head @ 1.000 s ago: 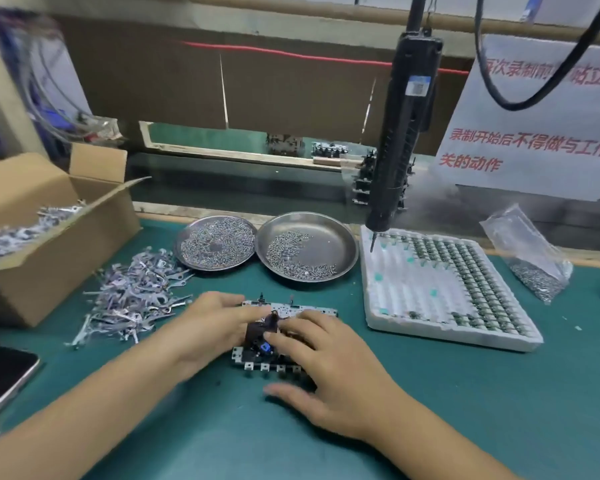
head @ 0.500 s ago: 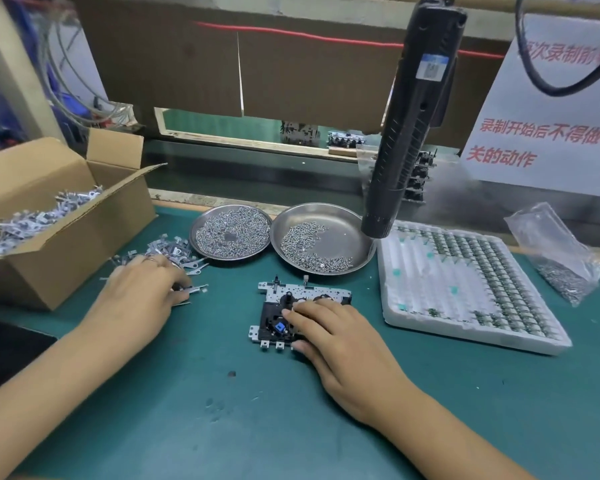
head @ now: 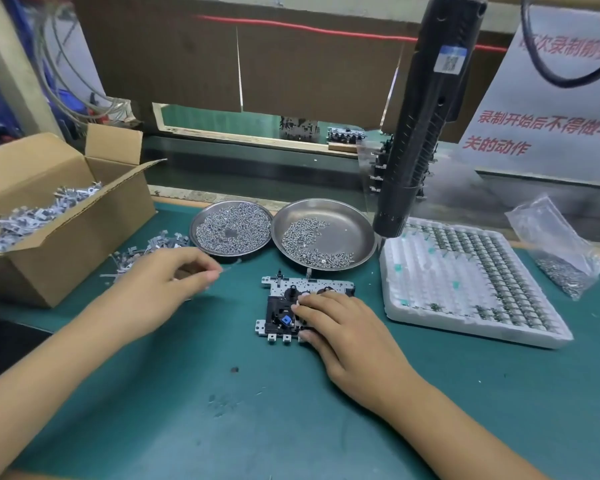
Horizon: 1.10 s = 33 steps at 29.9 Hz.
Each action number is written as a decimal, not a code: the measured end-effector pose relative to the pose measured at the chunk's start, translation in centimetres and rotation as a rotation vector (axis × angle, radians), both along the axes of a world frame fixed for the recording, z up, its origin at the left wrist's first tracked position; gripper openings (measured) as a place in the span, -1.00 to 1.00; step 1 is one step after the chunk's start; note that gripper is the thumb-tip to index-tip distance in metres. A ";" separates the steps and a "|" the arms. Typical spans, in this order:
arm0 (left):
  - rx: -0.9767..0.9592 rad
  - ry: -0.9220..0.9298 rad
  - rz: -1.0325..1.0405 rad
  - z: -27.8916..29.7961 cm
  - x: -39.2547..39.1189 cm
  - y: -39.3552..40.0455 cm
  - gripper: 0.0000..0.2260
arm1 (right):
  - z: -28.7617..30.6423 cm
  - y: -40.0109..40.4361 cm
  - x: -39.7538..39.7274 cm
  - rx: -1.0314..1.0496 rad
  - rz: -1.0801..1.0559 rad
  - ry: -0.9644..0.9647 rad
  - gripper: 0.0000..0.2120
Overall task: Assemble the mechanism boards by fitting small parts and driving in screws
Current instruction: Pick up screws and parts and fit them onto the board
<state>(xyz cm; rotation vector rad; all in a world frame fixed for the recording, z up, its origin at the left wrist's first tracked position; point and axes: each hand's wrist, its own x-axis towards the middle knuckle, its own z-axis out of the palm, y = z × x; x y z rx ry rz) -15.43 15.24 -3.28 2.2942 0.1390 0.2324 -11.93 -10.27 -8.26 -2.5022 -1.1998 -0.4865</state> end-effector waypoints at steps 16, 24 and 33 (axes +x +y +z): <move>-0.242 -0.192 -0.310 -2.5 2.1 -8.6 -0.93 | 0.4 -1.2 2.0 0.682 -0.062 0.243 -0.88; -0.216 -0.167 -0.251 -3.7 2.0 -8.8 -0.92 | 0.5 -1.3 2.1 0.600 -0.119 0.404 -0.82; -0.177 -0.150 -0.147 -3.9 1.9 -9.0 -0.95 | 0.3 -1.3 1.8 0.607 -0.073 0.417 -0.83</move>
